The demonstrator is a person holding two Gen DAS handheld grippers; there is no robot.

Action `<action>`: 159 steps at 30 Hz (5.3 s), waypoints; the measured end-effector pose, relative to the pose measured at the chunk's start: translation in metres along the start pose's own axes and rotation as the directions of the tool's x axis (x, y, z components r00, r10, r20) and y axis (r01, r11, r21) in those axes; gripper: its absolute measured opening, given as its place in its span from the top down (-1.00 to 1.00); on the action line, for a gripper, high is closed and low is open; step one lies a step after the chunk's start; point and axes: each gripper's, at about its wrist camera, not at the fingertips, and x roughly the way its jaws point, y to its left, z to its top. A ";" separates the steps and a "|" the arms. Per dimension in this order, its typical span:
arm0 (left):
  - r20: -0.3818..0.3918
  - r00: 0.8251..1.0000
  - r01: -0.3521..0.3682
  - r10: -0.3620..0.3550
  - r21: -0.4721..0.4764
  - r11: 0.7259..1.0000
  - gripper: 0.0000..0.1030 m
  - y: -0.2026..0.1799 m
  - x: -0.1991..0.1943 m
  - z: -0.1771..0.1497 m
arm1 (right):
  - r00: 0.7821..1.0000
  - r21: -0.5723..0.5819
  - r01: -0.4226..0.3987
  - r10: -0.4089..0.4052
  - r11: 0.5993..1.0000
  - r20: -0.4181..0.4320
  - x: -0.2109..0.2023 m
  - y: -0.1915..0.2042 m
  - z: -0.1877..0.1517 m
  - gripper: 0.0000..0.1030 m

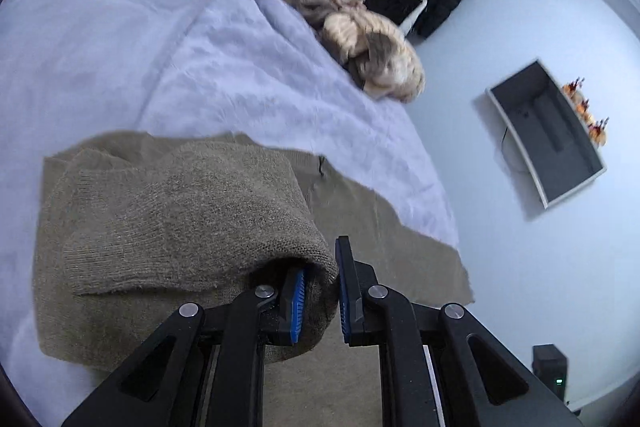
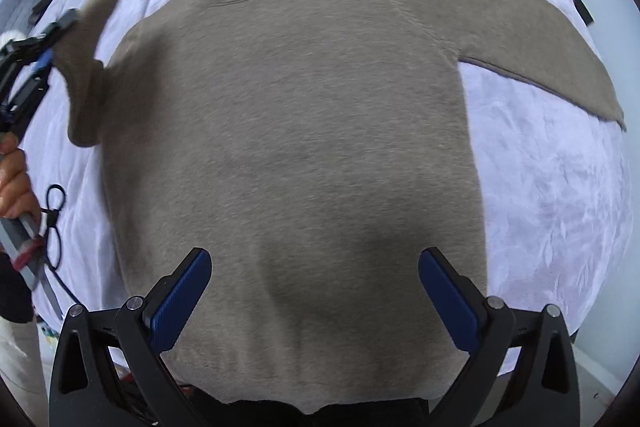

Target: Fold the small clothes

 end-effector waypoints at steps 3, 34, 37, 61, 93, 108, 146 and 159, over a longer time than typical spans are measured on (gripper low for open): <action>-0.118 0.982 -0.139 0.144 0.049 0.989 0.67 -0.012 0.057 -0.015 | 1.000 0.036 -0.002 0.002 0.999 -0.007 0.006 -0.020 0.006 -1.00; -0.022 0.701 -0.711 0.712 0.042 0.702 -0.66 0.134 -0.058 -0.073 | 0.889 -0.487 0.283 -0.035 0.827 0.457 0.065 0.151 0.166 0.63; -0.029 0.709 -0.704 0.704 0.034 0.710 -0.66 0.140 -0.061 -0.075 | 0.908 -0.235 -0.035 0.129 0.971 0.399 0.049 0.083 0.192 0.63; -0.190 0.890 -0.436 0.413 -0.093 0.895 -0.66 0.171 -0.056 0.008 | 0.676 0.304 -0.728 0.719 0.615 0.165 0.139 0.061 0.119 -0.51; -0.187 0.901 -0.379 0.391 0.100 0.920 0.78 0.123 -0.043 0.018 | 0.826 0.496 -0.564 0.433 0.660 0.361 0.104 -0.036 0.180 0.13; -0.200 0.808 -0.540 0.555 0.129 0.832 0.78 0.137 -0.035 -0.008 | 0.929 0.341 -0.275 0.158 0.899 0.333 0.070 -0.020 0.188 0.63; -0.253 0.712 -0.595 0.655 0.276 0.755 -1.00 0.012 -0.005 -0.085 | 0.930 0.333 -0.366 0.329 0.869 0.163 0.084 -0.018 0.116 -0.34; -0.359 0.684 -0.606 0.635 0.205 0.768 -1.00 0.000 0.024 -0.090 | 0.922 0.324 -0.387 0.355 0.863 0.156 0.074 -0.048 0.117 -0.54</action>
